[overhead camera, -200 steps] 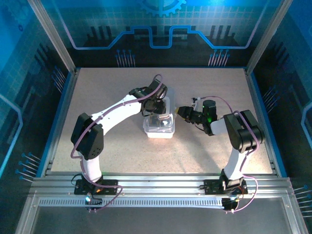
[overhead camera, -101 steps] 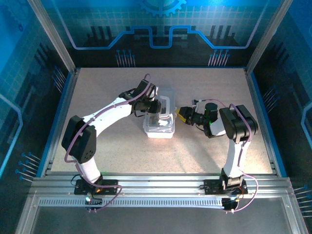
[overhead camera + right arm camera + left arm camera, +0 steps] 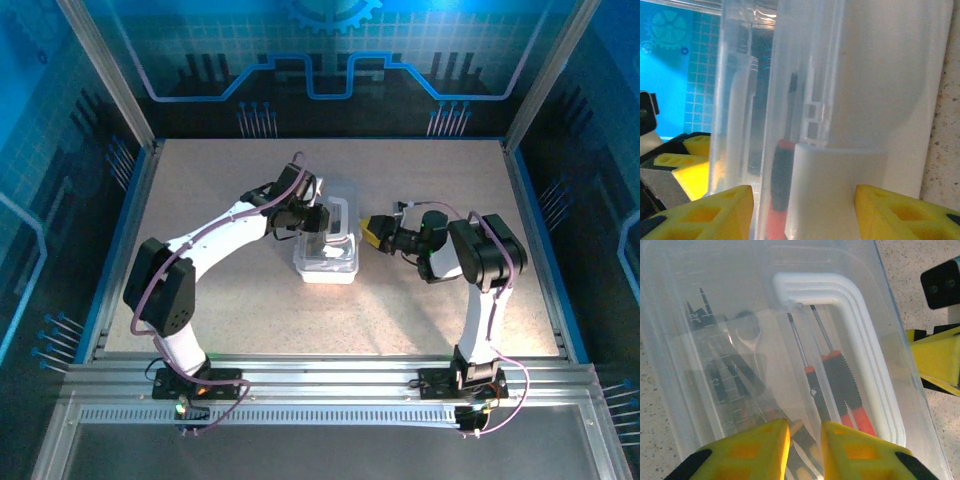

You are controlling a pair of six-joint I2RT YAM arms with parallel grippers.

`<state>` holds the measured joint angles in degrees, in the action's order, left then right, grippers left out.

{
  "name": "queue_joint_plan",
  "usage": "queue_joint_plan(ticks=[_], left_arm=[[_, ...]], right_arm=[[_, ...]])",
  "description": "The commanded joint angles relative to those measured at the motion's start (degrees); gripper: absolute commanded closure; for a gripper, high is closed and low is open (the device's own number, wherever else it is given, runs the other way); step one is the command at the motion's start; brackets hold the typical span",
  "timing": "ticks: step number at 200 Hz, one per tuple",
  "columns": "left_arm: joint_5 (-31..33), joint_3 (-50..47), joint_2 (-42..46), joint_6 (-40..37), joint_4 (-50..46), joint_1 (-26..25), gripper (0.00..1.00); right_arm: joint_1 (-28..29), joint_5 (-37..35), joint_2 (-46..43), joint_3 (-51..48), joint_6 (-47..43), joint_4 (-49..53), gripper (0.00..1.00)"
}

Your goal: Pack the tool kit

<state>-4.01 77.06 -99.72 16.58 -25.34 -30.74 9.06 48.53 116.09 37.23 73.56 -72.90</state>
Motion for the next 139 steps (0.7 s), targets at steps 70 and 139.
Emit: queue_joint_plan(ticks=[70, 139], left_arm=[[0.97, 7.07, 0.12, 0.46, -21.40, -0.28, 0.23], [9.89, 12.90, -3.34, 1.18, -27.74, -0.34, 0.03]], right_arm=[[-1.84, 0.92, -1.10, 1.13, -3.18, 4.46, 0.45], [-2.30, 0.71, -1.57, 0.65, -5.44, 6.34, 0.43]])
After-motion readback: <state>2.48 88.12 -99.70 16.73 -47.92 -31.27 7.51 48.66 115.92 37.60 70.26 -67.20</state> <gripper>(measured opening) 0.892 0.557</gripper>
